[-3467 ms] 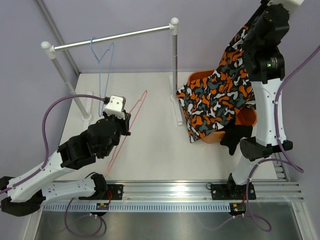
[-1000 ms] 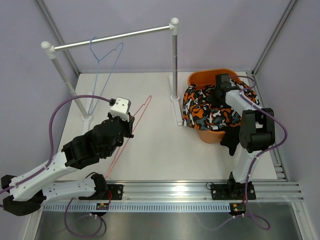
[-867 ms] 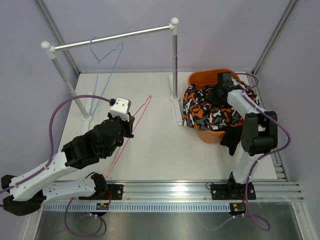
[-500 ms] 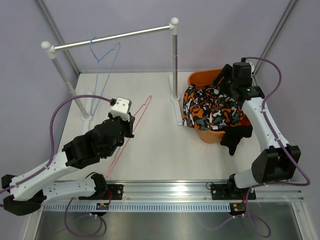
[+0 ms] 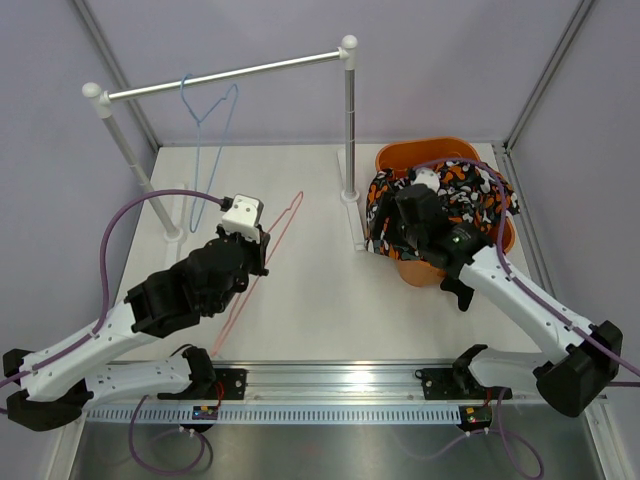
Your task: Remove the shorts from the hanger
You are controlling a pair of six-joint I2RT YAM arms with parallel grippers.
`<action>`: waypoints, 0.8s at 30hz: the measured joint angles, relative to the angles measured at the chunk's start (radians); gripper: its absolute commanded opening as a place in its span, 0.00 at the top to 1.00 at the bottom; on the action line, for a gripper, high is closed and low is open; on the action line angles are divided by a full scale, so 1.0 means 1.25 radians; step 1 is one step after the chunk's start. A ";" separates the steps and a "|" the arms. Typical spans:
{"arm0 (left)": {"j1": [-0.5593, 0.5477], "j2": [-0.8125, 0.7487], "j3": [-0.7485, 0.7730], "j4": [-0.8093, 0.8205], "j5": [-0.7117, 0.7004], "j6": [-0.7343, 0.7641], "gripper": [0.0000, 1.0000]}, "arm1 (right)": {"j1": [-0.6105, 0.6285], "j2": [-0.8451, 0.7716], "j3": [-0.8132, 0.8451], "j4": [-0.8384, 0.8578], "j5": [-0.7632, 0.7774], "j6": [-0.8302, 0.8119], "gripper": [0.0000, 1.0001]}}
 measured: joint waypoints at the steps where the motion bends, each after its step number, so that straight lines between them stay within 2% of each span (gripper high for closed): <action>1: 0.000 0.000 0.000 0.000 0.000 0.000 1.00 | 0.021 -0.009 -0.027 -0.005 0.009 0.010 0.26; 10: 0.000 0.000 0.000 0.000 0.001 0.000 1.00 | 0.182 -0.060 -0.194 0.002 0.103 0.131 0.28; 15: 0.000 0.000 0.000 0.000 0.003 0.000 1.00 | 0.206 -0.066 -0.269 0.042 0.165 0.197 0.33; 24: 0.000 0.000 0.000 0.000 0.003 0.000 1.00 | 0.209 -0.056 -0.352 0.160 0.287 0.258 0.36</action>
